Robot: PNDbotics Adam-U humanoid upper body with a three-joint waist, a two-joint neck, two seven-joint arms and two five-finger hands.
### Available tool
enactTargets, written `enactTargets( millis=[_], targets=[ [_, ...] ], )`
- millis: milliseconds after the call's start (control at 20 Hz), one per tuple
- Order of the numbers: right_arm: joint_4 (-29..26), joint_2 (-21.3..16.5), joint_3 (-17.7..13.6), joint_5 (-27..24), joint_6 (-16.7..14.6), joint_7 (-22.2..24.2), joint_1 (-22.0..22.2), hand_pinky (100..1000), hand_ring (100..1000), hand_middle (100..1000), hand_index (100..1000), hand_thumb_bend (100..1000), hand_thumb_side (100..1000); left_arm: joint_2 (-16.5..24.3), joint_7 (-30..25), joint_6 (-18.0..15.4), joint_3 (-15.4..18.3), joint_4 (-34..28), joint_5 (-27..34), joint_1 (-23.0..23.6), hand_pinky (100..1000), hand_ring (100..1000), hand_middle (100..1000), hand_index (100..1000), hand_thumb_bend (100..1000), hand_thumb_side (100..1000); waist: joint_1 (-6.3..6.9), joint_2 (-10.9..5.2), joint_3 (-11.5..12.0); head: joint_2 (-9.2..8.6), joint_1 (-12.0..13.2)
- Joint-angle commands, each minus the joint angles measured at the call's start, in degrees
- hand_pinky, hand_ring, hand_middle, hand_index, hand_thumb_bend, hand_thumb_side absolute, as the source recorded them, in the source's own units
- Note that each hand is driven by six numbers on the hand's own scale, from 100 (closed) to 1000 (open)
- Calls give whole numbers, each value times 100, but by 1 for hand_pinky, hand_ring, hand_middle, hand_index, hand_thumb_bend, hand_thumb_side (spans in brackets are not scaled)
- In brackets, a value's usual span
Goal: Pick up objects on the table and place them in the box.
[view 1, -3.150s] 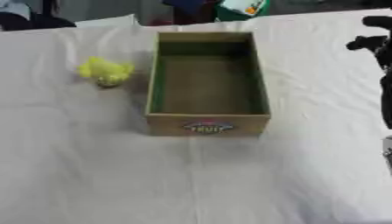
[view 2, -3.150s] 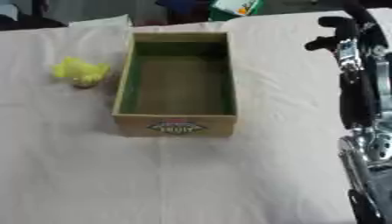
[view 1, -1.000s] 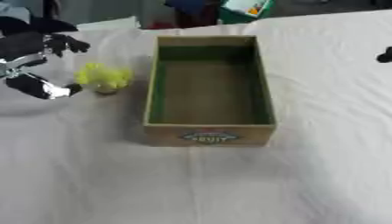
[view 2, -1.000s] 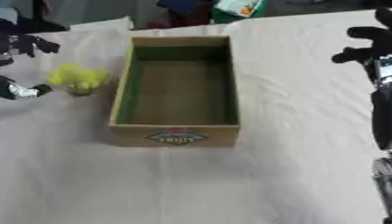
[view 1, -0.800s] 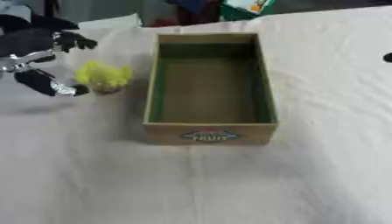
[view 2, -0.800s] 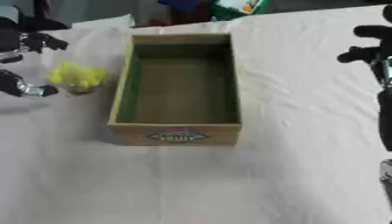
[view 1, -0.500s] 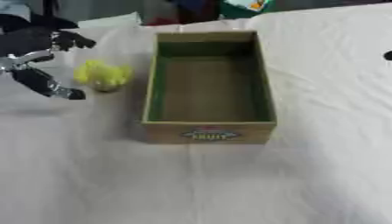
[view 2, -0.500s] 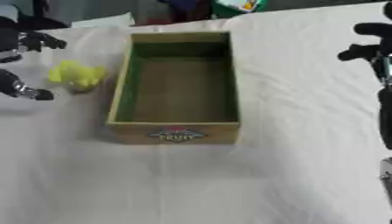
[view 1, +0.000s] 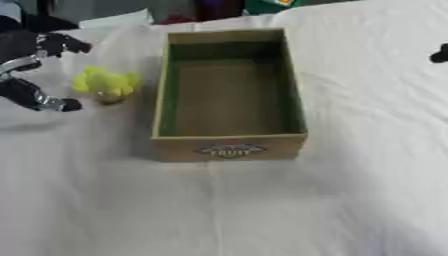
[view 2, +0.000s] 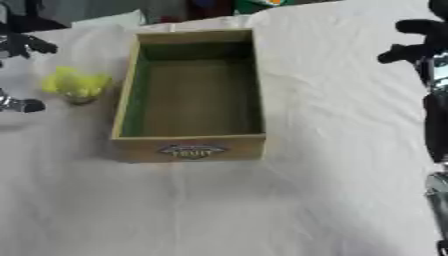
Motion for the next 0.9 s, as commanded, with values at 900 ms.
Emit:
enactTargets(
  millis=[900],
  targets=[
    [-114, -208, 20, -48, -4, 51, -194, 829, 599, 731, 942, 100, 731, 272, 209, 103, 382, 595, -136, -14, 662, 824, 824, 984, 490, 709, 137, 126, -265, -192, 165]
  ],
)
